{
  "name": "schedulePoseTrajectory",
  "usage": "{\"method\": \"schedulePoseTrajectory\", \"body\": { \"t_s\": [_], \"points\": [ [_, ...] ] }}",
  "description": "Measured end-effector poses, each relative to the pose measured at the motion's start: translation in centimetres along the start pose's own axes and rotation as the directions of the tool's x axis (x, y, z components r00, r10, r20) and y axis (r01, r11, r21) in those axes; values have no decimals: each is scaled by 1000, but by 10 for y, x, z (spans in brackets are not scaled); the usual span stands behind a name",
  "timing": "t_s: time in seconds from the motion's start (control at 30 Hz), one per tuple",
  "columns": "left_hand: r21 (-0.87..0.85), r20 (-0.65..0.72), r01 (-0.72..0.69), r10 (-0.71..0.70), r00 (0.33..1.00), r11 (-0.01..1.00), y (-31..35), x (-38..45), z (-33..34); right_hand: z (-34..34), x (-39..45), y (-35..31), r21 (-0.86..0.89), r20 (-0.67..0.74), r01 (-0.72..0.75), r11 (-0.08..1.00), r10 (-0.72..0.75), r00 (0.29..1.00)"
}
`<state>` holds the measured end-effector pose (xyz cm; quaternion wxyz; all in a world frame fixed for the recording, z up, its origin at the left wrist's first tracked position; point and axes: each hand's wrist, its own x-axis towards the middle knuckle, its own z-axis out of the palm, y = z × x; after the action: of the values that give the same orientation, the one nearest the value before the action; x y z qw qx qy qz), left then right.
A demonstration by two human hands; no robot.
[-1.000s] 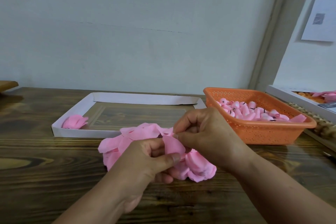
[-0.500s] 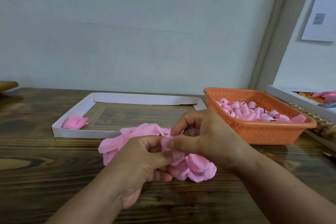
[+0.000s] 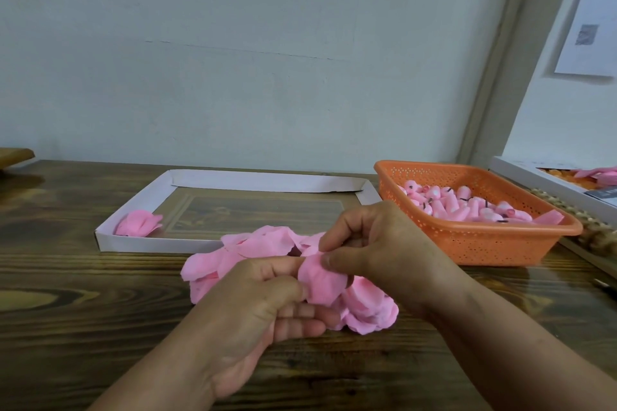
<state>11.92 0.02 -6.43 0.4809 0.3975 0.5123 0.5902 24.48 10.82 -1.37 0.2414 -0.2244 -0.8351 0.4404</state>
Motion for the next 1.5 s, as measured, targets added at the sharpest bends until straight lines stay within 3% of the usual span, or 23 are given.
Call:
{"method": "schedulePoseTrajectory", "body": {
  "t_s": [0.27,0.4,0.57,0.8,1.0,1.07,1.23,1.5],
  "points": [
    [-83,-161,7,-20,987,997,0,-1,9,-1,-2,-2,32,42,8,999,-9,999],
    [-39,-274,-34,22,962,999,-5,0,15,2,-3,-1,24,28,4,1000,-4,1000],
    [-11,-308,-65,58,950,998,-8,0,18,3,-2,1,-18,-6,-4,1000,4,1000],
    [-52,-301,-114,93,949,992,-9,-1,21,2,-1,2,19,-23,-12,1000,13,1000],
    [-121,-228,-68,39,973,990,-11,-2,21,5,0,4,-16,-39,2,1000,-2,999],
    [-152,-178,-58,30,984,987,-9,-3,19,4,0,4,41,-21,-11,999,12,1000],
    [-243,-119,-32,3,993,970,-2,-5,11,5,-9,14,483,-12,-59,874,73,997],
    [-299,-71,-9,-12,997,954,5,-8,9,20,-30,21,442,-196,119,889,-34,980]
  ]
}}
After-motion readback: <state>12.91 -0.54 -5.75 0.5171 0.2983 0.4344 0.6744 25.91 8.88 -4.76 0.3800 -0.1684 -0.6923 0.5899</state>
